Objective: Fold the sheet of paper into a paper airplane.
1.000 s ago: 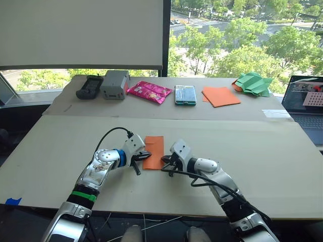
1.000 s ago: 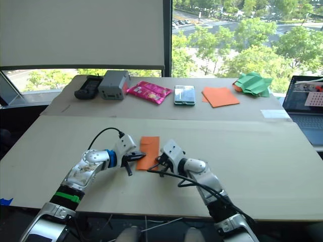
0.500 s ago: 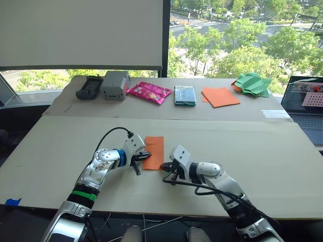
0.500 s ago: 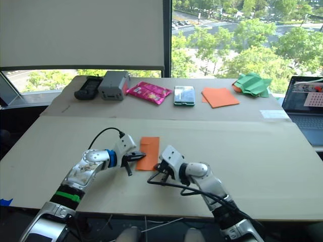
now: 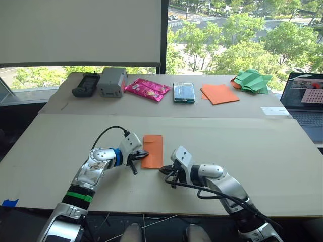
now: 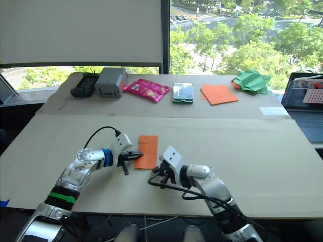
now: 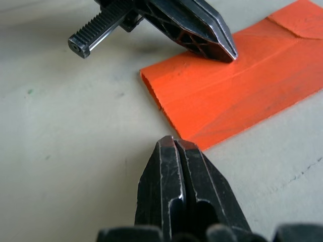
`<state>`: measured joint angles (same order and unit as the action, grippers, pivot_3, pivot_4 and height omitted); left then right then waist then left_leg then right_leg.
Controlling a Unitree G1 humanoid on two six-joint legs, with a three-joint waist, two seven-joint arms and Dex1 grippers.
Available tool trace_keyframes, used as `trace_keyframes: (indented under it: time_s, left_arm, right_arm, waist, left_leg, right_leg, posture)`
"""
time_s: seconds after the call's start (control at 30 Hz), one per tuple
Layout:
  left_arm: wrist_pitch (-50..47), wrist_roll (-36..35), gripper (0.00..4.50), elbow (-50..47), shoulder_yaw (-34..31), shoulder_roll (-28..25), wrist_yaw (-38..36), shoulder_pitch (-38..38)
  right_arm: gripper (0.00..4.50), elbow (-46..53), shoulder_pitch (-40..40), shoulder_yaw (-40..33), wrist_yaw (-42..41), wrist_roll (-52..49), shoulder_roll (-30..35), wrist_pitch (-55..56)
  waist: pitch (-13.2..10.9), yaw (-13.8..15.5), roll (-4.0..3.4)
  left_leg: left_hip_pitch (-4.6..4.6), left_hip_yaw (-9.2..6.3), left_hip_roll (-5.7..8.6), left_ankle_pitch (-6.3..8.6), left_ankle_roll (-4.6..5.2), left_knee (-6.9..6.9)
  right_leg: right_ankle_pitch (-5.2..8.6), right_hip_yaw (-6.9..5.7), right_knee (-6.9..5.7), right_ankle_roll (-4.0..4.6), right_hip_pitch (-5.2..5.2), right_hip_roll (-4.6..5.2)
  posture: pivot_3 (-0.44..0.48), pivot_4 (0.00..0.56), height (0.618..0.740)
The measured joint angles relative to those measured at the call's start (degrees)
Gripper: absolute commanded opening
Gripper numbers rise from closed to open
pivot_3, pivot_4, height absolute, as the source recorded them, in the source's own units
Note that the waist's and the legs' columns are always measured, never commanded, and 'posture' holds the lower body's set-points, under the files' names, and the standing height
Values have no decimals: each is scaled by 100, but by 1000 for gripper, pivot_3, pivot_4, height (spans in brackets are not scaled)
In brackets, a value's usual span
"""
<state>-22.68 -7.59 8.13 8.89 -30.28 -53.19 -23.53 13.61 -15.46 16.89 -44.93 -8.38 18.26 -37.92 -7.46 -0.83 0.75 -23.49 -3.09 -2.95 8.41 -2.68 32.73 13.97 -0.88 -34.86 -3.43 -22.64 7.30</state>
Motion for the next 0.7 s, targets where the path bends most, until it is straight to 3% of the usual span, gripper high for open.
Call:
trace_keyframes:
  time_s: [0.17, 0.3, 0.53, 0.7]
  left_arm:
    - [-351, -503, 0, -375, -481, -161, -127, 41]
    - [-252, -423, 0, -145, -289, -135, -157, 37]
    - [-17, -319, 0, 428, 10, 357, -141, -448]
    - [146, -314, 0, 649, 173, 855, -201, -1109]
  right_arm:
    - [38, 866, 119, -211, 23, -372, 217, -354]
    - [38, 1075, 169, -229, 193, -467, 248, -540]
    - [38, 1095, 214, -313, 483, -604, 285, -622]
    - [38, 1319, 148, -791, 646, -936, 259, -667]
  waist:
    - [-9, 67, 9]
    - [-15, 87, 8]
    - [-33, 168, 19]
    - [-34, 186, 21]
  left_leg:
    - [11, 1, -1, 1, -1, 0]
    - [4, 3, -1, 2, -2, 0]
    - [-31, 10, 1, 1, -2, 6]
    - [-28, 10, 4, -1, 0, 9]
  right_leg:
    - [1, -7, 10, 0, -1, -1]
    - [1, -7, 50, 0, 3, -1]
    - [0, -8, 81, -1, 2, -1]
    - [-22, -9, 78, -33, 21, -1]
  posture:
    - [0, 150, 702]
    - [0, 150, 702]
    - [0, 150, 702]
    - [0, 150, 702]
